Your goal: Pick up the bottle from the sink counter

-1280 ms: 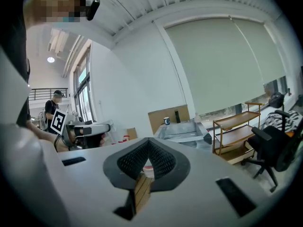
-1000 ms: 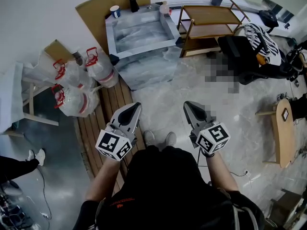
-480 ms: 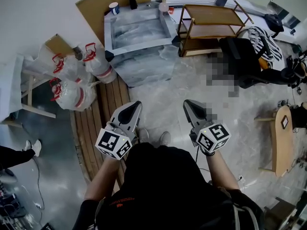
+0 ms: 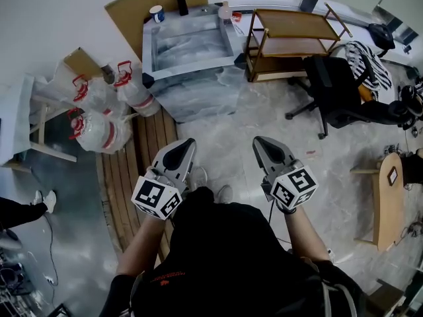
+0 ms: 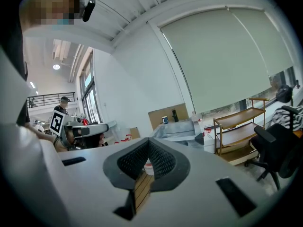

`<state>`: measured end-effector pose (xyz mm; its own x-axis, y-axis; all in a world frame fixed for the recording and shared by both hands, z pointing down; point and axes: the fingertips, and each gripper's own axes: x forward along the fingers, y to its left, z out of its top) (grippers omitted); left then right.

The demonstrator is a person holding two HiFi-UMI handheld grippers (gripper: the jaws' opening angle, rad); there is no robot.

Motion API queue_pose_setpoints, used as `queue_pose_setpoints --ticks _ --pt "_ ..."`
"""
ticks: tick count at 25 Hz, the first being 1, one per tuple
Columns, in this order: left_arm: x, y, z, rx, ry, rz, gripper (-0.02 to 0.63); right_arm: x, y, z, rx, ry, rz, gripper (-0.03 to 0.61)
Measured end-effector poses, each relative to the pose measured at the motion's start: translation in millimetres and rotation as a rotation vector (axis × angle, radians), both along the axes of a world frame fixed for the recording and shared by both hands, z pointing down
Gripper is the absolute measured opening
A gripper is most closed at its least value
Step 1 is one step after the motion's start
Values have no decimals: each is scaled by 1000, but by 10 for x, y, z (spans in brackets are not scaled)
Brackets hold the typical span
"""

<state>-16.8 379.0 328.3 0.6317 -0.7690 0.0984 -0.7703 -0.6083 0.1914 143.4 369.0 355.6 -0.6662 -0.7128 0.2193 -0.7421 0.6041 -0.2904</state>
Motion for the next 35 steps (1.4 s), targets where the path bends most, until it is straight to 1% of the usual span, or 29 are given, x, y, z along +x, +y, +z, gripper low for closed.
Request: queue_pose_setpoints --ticks 8,16,20,28,35 --pt "-21 -308 91 -6 10 -19 18 15 -320 82 -3 7 -7 5" --pt "-41 -866 206 -13 20 -4 18 31 -830 209 -18 16 18 5" --pt "-148 -1254 295 -21 21 7 18 -76 -1203 288 -25 14 31 5" --pt "-484 -2207 431 -48 13 16 18 -425 -2108 396 -49 10 40 5" --pt "-728 -2938 530 -92 23 48 18 -640 -2783 431 -92 23 75 5"
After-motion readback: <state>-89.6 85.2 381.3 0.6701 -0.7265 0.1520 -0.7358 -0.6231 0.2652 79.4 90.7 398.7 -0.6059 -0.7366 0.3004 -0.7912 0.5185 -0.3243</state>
